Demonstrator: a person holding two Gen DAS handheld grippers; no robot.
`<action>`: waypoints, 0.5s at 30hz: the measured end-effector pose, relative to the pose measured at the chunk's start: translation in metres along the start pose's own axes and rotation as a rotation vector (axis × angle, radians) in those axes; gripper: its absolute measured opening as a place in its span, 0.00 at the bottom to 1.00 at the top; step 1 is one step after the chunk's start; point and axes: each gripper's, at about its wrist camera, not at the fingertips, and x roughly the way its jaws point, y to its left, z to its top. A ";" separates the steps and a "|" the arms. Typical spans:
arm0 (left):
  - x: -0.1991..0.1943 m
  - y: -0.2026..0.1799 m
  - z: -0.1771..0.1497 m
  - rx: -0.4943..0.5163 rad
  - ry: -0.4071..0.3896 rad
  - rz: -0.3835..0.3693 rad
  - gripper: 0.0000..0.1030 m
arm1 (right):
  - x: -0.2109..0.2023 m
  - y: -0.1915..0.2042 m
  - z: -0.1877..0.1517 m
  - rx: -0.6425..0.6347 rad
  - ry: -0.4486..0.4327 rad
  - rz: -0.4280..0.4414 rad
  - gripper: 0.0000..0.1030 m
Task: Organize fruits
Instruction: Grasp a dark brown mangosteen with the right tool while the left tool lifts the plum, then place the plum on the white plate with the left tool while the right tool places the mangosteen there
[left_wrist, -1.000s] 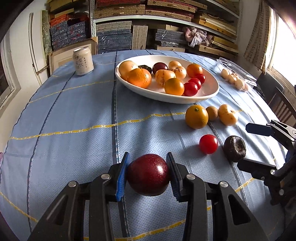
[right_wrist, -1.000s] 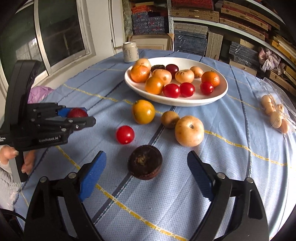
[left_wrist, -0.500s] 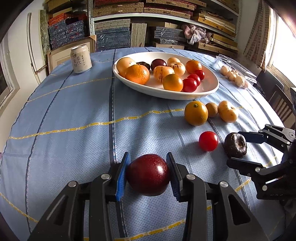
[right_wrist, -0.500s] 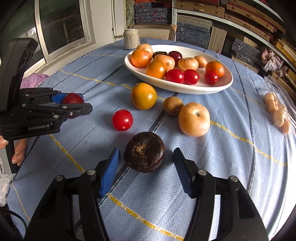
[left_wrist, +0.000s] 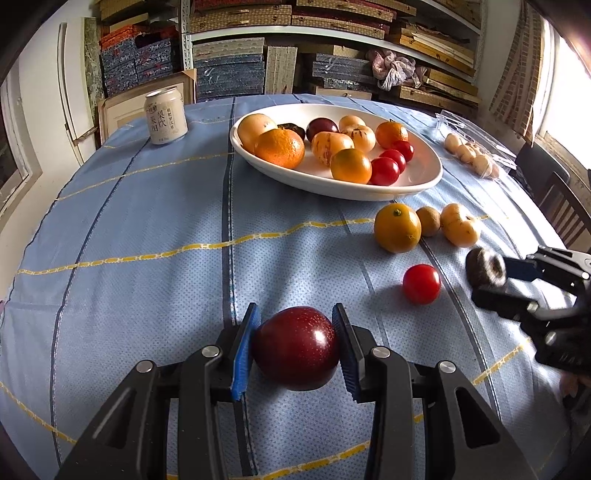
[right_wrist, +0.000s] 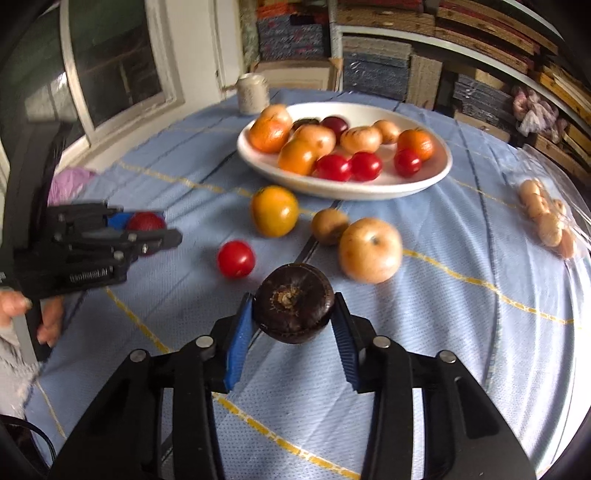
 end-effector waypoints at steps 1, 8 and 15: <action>0.000 0.001 0.000 -0.005 -0.005 0.003 0.39 | -0.003 -0.005 0.001 0.020 -0.014 -0.003 0.40; -0.010 0.006 0.013 -0.048 -0.065 0.038 0.39 | -0.026 -0.044 0.008 0.176 -0.116 -0.008 0.40; -0.017 -0.008 0.074 -0.057 -0.142 0.065 0.39 | -0.042 -0.069 0.009 0.276 -0.182 -0.027 0.40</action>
